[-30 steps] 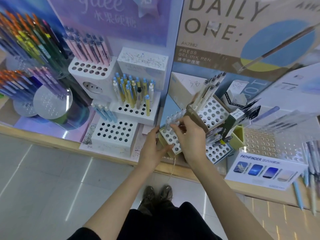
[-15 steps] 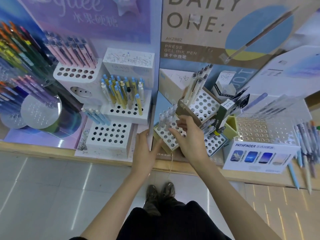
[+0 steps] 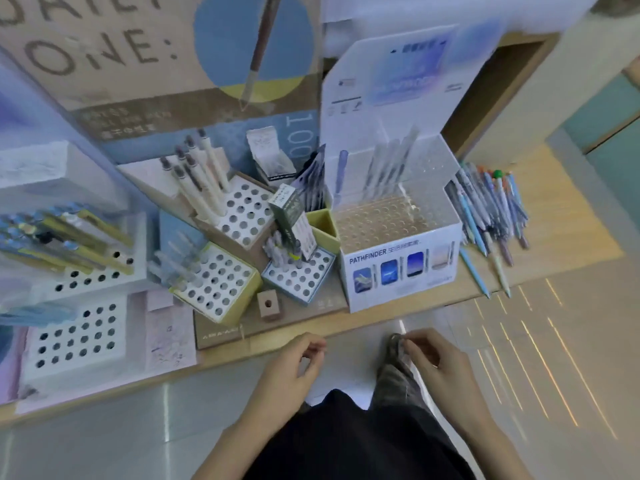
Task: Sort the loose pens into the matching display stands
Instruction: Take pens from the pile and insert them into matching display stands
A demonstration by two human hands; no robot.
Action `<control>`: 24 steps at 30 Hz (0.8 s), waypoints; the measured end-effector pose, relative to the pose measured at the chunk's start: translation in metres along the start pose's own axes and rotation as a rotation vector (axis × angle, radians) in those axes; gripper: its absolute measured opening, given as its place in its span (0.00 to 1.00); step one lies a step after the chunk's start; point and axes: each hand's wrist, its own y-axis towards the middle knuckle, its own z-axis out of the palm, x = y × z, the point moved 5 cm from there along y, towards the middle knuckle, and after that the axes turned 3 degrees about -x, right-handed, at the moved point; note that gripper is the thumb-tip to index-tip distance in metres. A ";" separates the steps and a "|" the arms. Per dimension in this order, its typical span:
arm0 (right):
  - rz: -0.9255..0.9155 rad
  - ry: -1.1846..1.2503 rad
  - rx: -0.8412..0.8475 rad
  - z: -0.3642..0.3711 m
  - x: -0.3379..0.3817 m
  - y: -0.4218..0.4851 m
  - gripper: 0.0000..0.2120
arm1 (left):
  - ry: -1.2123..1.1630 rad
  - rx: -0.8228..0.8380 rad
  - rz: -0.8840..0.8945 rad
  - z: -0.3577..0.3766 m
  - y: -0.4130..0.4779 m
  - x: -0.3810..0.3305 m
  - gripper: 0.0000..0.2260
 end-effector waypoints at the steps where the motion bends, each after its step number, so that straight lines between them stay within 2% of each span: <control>1: 0.009 0.005 -0.016 -0.014 -0.009 0.005 0.09 | 0.009 0.002 0.027 0.012 0.013 -0.012 0.08; 4: 0.029 0.025 -0.026 -0.051 -0.030 0.032 0.08 | 0.052 0.002 0.086 0.048 0.053 -0.050 0.07; 7: -0.009 -0.001 0.055 -0.096 -0.045 0.079 0.07 | 0.032 -0.075 0.089 0.092 0.085 -0.086 0.07; 11: -0.095 -0.038 0.133 -0.153 -0.049 0.138 0.04 | -0.082 -0.180 -0.015 0.154 0.106 -0.119 0.09; 15: -0.098 -0.072 0.158 -0.194 -0.068 0.177 0.05 | -0.106 -0.175 -0.164 0.219 0.125 -0.131 0.06; 20: -0.013 -0.349 0.135 -0.205 -0.113 0.200 0.04 | 0.174 -0.240 -0.305 0.259 0.163 -0.147 0.13; 24: 0.028 -0.608 0.144 -0.183 -0.127 0.205 0.11 | 0.447 -0.249 -0.335 0.276 0.192 -0.156 0.13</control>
